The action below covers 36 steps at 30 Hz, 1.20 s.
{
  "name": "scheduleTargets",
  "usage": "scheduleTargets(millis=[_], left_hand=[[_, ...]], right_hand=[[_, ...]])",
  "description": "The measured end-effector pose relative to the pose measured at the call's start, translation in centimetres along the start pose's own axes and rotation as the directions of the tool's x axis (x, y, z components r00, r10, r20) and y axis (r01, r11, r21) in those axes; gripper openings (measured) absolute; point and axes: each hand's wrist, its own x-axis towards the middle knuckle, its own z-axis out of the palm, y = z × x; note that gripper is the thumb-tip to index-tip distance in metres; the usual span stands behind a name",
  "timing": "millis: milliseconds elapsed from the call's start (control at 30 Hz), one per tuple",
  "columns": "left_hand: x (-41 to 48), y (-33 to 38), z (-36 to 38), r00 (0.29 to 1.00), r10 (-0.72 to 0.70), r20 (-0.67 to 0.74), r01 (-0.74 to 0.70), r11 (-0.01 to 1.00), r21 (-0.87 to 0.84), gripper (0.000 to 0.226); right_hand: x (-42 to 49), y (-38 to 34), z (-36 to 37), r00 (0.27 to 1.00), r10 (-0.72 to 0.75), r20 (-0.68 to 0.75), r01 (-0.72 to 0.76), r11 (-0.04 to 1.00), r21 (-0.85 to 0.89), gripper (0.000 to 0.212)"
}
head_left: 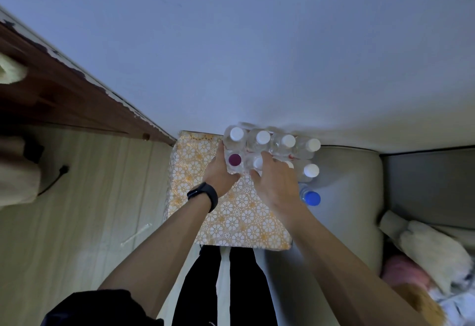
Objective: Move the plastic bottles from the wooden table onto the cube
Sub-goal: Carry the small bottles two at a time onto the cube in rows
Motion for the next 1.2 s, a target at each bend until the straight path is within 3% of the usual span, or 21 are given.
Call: scheduleTargets(millis=[167,267,433,600,733,900,1033,1200], left_hand=[[-4.3,1.8,-2.6,0.998,-0.016,0.058,0.01,0.995,0.102,0.063],[-8.7,2.1,-4.9,0.997,-0.075,0.03,0.069,0.985,0.159,0.069],[-18.9,3.1,-11.0,0.975,-0.133,-0.177,0.148,0.986,0.079,0.057],[-31.0,2.4,-16.1,0.876,-0.187,-0.445,0.204,0.979,-0.009,0.05],[-41.3,-0.4,-18.1,0.714,-0.243,-0.657,0.208,0.969,-0.133,0.052],[-55.1,-6.7,-16.8,0.379,-0.425,-0.822,0.223,0.904,-0.365,0.053],[-66.1,-12.5,-12.6,0.136,-0.581,-0.802,0.214,0.808,-0.549,0.051],[-78.9,-20.0,-4.9,-0.073,-0.718,-0.692,0.156,0.678,-0.719,0.049]], right_hand=[[-3.1,-0.5,-2.5,0.999,-0.037,-0.018,0.038,0.999,0.018,0.037],[-6.0,-0.8,-4.3,0.988,-0.15,-0.046,0.152,0.987,0.05,0.035],[-10.9,-2.9,-8.8,0.924,-0.377,-0.06,0.382,0.902,0.2,0.023],[-16.0,-6.8,-12.7,0.795,-0.605,-0.053,0.602,0.773,0.203,0.024],[-20.6,-12.0,-13.3,0.627,-0.776,-0.067,0.772,0.607,0.19,0.021],[-30.1,-20.9,-11.3,0.293,-0.956,0.005,0.941,0.29,0.172,0.023],[-39.7,-27.4,-7.1,0.054,-0.986,0.157,0.992,0.071,0.103,0.029],[-53.8,-31.3,0.8,-0.216,-0.931,0.296,0.976,-0.198,0.092,0.034]])
